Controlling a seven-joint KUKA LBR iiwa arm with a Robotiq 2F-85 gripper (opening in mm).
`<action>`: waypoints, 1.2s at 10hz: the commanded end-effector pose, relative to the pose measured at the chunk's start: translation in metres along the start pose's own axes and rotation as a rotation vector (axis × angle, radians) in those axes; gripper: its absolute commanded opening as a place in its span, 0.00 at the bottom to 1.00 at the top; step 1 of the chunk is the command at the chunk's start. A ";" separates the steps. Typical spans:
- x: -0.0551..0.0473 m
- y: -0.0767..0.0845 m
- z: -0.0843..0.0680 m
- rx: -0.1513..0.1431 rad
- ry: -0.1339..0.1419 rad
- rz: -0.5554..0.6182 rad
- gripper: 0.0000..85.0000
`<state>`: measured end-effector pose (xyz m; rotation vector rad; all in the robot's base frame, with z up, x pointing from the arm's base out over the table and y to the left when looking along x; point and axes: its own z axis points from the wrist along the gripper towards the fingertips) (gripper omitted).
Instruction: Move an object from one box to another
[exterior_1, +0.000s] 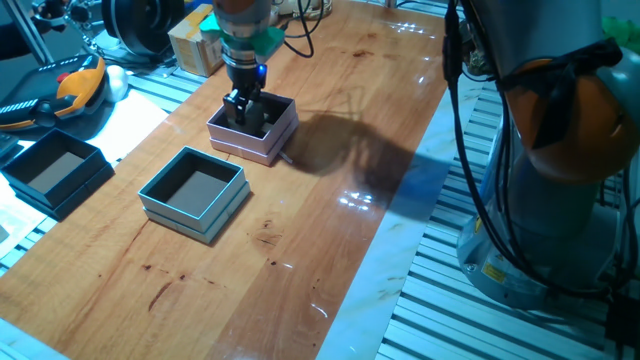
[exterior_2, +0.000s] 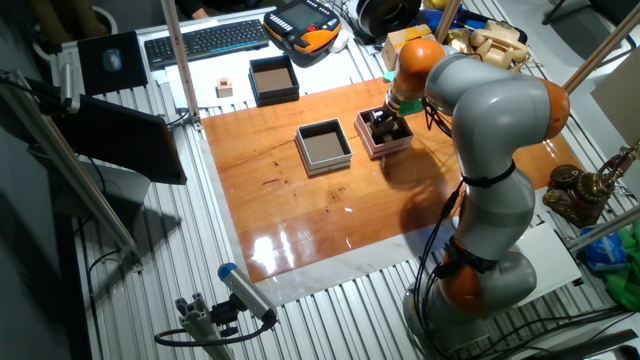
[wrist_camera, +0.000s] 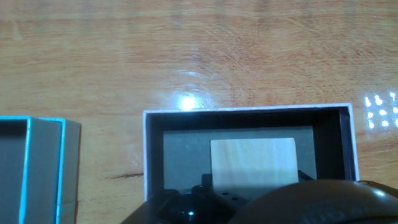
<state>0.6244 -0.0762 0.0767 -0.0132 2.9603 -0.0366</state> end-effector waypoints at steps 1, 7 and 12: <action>0.000 -0.001 0.000 0.000 0.000 0.000 0.20; 0.002 -0.001 0.003 -0.006 -0.007 0.007 0.40; 0.005 0.001 0.004 -0.002 -0.008 0.016 0.60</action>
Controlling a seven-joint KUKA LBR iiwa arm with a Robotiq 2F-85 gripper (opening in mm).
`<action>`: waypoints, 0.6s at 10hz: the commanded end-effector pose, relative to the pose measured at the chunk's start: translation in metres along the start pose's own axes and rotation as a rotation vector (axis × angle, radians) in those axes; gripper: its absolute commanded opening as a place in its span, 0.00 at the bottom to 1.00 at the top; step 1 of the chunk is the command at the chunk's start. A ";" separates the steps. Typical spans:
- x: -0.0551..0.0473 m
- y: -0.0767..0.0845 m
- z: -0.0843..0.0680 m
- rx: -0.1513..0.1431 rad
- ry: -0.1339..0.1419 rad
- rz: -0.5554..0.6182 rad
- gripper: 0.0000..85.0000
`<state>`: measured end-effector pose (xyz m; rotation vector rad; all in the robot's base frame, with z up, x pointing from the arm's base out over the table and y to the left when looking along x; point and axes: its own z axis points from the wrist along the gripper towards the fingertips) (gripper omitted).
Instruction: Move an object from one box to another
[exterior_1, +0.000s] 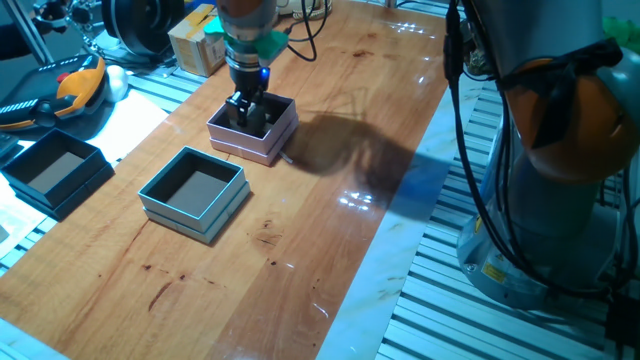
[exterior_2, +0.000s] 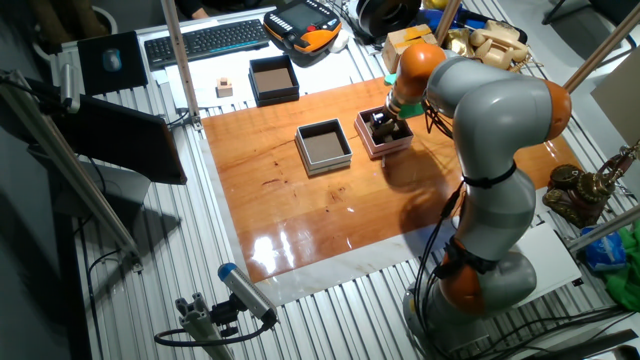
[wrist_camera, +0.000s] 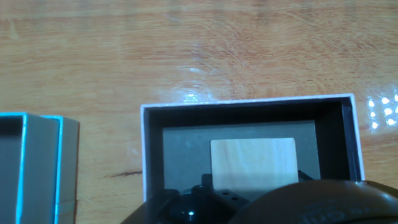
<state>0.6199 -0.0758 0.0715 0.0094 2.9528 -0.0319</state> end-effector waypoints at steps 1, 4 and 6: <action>0.000 0.000 -0.001 0.000 0.002 0.000 0.60; 0.000 0.000 -0.001 -0.003 0.012 0.002 0.80; 0.000 0.000 -0.001 -0.003 0.012 0.004 0.80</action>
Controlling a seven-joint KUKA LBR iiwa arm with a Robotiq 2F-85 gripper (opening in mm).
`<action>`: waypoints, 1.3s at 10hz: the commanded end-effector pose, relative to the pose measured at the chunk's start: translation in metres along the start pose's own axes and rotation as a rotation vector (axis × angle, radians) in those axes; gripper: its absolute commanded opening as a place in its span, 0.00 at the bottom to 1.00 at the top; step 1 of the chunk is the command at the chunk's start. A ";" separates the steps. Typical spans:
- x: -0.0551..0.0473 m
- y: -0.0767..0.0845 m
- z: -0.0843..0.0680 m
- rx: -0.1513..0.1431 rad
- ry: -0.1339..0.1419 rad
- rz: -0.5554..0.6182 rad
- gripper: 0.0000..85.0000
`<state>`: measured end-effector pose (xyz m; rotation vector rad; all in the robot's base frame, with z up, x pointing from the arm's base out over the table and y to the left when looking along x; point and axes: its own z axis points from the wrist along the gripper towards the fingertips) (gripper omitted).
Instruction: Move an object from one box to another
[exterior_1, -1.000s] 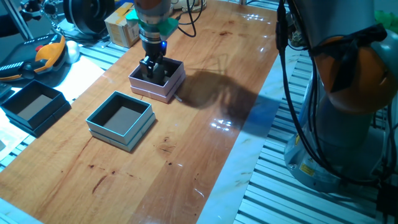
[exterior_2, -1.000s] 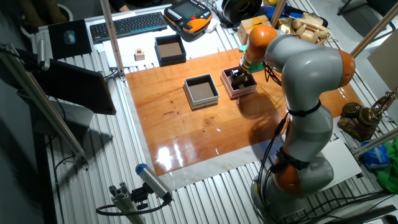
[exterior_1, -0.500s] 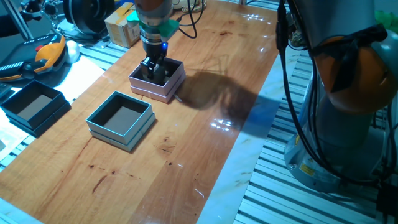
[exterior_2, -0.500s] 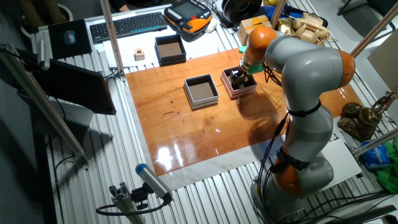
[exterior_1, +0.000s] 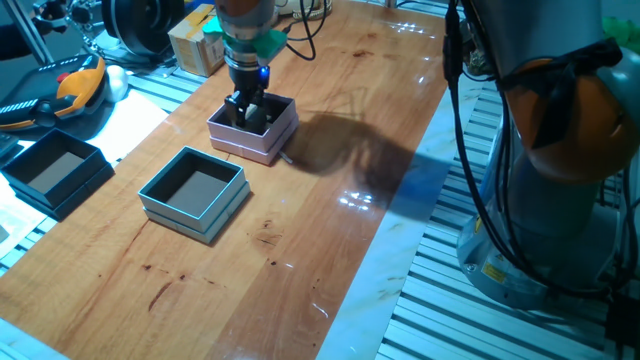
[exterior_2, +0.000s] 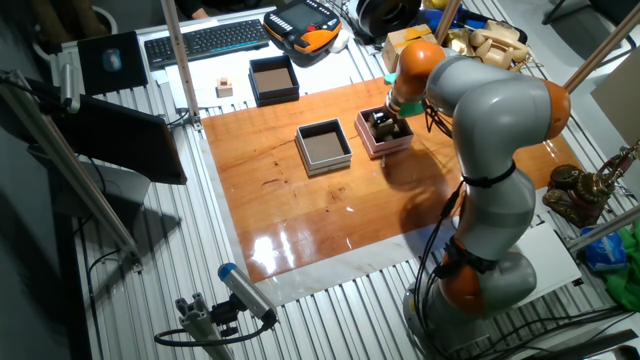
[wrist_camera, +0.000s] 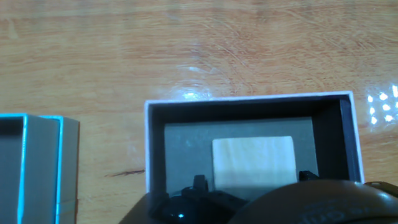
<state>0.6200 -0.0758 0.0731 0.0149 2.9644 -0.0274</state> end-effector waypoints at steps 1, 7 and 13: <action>-0.001 0.000 -0.002 0.000 0.003 0.000 0.80; -0.008 -0.003 -0.046 -0.054 0.043 0.024 0.60; -0.012 0.001 -0.085 -0.045 0.088 -0.005 0.00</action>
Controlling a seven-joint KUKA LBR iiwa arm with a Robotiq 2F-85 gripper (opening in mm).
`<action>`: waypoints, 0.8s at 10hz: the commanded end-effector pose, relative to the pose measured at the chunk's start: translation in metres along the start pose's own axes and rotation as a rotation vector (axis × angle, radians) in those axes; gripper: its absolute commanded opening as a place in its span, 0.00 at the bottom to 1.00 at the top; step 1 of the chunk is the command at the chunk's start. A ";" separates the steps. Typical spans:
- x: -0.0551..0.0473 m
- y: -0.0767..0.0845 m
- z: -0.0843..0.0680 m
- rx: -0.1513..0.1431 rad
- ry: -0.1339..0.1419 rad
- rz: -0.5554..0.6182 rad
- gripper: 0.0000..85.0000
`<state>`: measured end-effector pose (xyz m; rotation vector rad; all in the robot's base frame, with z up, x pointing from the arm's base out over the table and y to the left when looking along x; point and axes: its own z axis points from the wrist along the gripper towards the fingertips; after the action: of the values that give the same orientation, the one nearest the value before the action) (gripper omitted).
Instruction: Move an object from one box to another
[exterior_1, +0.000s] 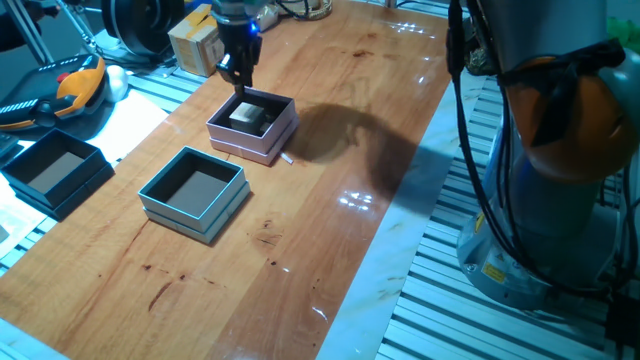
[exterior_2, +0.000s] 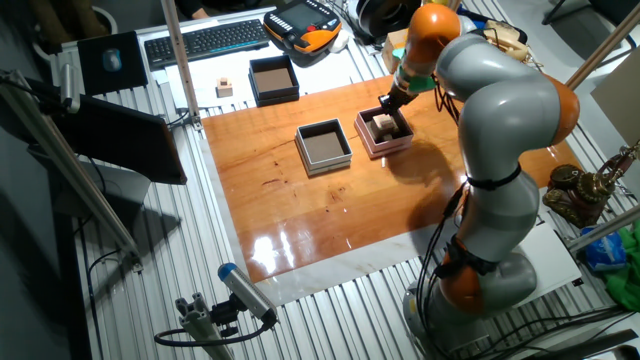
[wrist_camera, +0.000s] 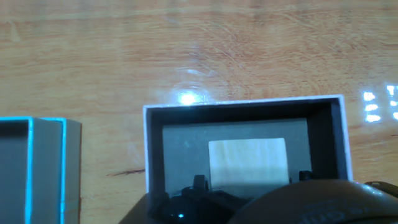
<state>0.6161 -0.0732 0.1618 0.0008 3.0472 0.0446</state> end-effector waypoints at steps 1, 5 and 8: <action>0.001 0.000 -0.003 -0.002 -0.008 -0.001 0.00; 0.012 0.015 -0.037 0.014 -0.014 0.003 0.00; 0.025 0.031 -0.062 0.002 0.029 0.014 0.00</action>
<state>0.5854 -0.0443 0.2220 0.0210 3.0774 0.0426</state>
